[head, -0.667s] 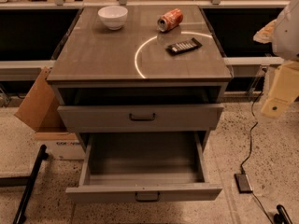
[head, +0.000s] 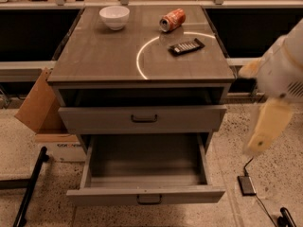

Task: Close middle drawer

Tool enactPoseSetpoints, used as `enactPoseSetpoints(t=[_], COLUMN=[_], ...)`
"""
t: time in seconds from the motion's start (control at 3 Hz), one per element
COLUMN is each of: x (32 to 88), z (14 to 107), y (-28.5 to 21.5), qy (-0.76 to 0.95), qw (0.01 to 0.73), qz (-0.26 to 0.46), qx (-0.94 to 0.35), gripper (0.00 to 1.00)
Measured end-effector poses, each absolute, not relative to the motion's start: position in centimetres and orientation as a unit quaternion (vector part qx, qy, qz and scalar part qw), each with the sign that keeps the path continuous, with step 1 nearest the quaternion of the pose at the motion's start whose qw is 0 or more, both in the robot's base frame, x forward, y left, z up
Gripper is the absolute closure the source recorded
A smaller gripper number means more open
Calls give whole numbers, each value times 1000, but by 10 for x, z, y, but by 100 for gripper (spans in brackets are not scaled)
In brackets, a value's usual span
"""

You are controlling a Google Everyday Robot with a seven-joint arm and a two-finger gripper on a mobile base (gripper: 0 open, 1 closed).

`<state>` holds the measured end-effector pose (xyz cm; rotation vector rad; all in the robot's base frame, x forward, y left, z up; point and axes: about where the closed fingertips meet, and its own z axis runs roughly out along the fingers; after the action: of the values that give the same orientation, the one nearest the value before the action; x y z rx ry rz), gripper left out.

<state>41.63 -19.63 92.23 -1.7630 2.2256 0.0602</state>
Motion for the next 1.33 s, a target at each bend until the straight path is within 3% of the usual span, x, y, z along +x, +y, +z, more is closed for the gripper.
enactPoseSetpoints(t=[0.33, 1.33], x=[380, 366], z=[852, 807], y=[-169, -154], qy=[765, 746], qw=[121, 117], qz=[99, 139], qx=[-625, -641], gripper=[0, 0])
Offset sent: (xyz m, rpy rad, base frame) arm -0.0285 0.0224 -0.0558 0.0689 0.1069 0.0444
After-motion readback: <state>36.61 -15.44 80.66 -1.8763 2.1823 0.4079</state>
